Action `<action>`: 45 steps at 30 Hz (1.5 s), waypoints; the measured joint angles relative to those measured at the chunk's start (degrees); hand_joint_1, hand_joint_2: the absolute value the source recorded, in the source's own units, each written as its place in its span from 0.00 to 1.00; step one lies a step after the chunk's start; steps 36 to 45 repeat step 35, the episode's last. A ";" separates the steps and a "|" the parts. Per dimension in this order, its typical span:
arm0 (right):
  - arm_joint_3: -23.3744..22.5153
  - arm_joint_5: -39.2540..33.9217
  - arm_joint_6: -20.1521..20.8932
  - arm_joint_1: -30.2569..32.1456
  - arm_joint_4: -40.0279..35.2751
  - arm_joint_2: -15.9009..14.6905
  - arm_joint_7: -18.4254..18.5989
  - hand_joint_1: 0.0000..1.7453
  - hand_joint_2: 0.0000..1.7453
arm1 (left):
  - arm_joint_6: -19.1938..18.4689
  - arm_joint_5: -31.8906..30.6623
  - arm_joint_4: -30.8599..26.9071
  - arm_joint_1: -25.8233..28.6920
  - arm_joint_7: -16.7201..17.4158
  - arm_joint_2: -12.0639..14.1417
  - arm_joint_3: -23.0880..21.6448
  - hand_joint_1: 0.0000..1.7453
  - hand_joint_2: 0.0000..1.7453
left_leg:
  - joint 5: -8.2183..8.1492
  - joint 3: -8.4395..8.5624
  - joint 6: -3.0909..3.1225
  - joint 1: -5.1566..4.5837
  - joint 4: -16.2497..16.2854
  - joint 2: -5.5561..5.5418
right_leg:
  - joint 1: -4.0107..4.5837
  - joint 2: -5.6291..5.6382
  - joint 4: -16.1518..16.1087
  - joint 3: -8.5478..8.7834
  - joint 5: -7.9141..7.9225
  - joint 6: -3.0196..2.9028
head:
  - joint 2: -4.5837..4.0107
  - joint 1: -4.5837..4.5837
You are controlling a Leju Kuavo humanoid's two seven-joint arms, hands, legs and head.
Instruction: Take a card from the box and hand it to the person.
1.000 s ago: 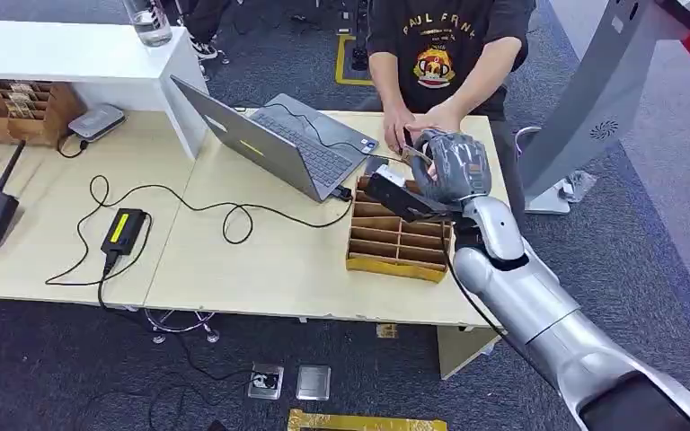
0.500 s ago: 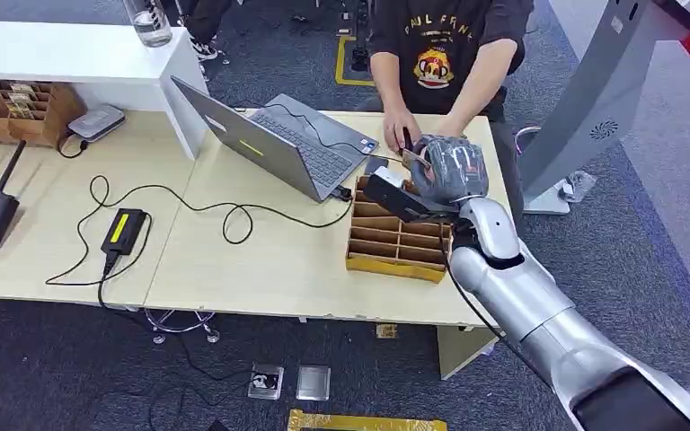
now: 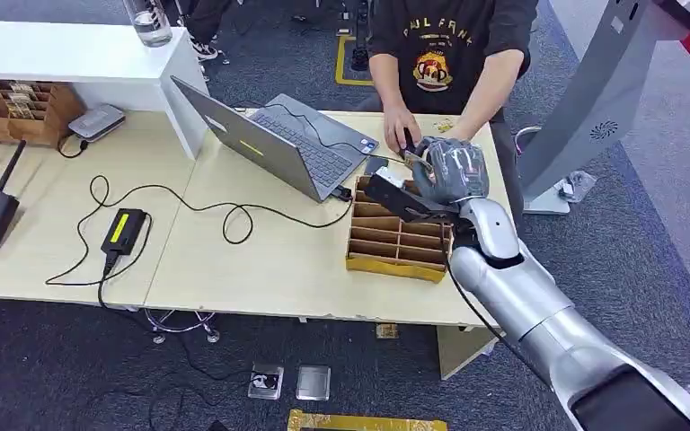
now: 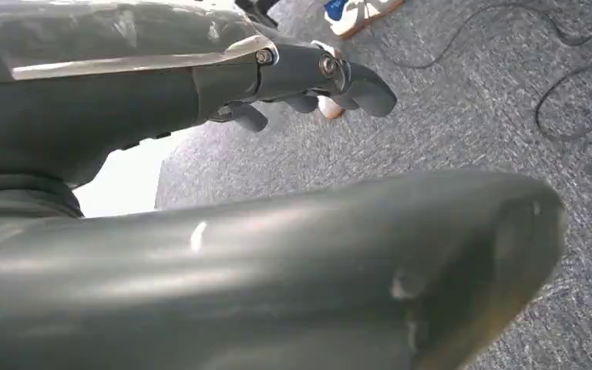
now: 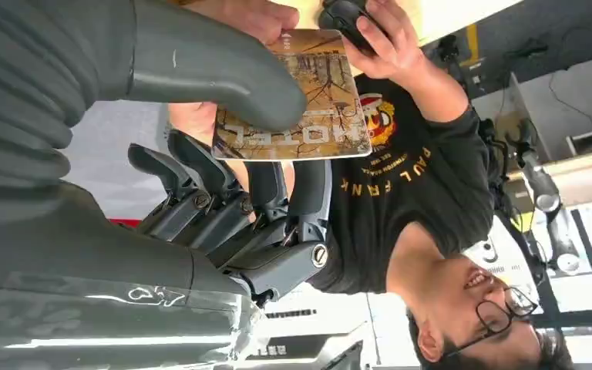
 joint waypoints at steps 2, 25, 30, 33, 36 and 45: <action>0.00 0.00 0.00 -0.01 0.06 0.00 0.00 1.00 1.00 | 0.00 0.00 0.00 -0.01 0.00 0.00 0.00 0.00 0.00 | 0.00 0.00 0.00 0.00 0.00 0.00 | 0.00 0.00 0.00 0.00 0.00 0.00 | 0.00 -0.02; -0.22 -2.69 -11.82 7.67 -5.98 -0.70 -2.12 0.00 1.00 | 3.35 2.95 0.00 0.86 -0.13 0.00 0.20 0.00 0.00 | -0.01 0.02 -0.01 0.01 0.00 0.01 | 0.00 0.01 -0.02 -0.02 -0.01 0.00 | 0.00 -0.02; -0.26 -2.62 -11.80 10.19 -9.68 -1.90 -0.98 0.00 1.00 | 3.06 2.95 0.00 0.95 -0.18 0.00 0.20 0.00 0.00 | 0.00 0.02 0.00 0.01 0.00 0.02 | 0.00 0.02 -0.02 -0.01 0.00 0.01 | 0.00 0.02; -0.39 -2.01 -11.58 11.19 -11.63 -2.58 -0.46 0.00 1.00 | 2.84 2.93 0.00 0.97 -0.22 0.00 0.20 0.00 0.00 | 0.00 0.03 0.00 0.01 0.00 0.02 | 0.00 0.02 -0.02 -0.01 0.01 0.01 | 0.00 0.02; -0.55 -1.81 -11.43 11.68 -12.59 -2.91 -0.20 0.00 1.00 | 2.58 2.91 0.00 0.97 -0.22 0.00 0.20 0.00 0.00 | 0.00 0.03 0.00 0.01 0.00 0.02 | 0.00 0.02 -0.02 -0.01 0.00 0.01 | 0.00 -0.02; -0.55 -1.81 -11.43 11.68 -12.59 -2.91 -0.20 0.00 1.00 | 2.58 2.91 0.00 0.97 -0.22 0.00 0.20 0.00 0.00 | 0.00 0.03 0.00 0.01 0.00 0.02 | 0.00 0.02 -0.02 -0.01 0.00 0.01 | 0.00 -0.02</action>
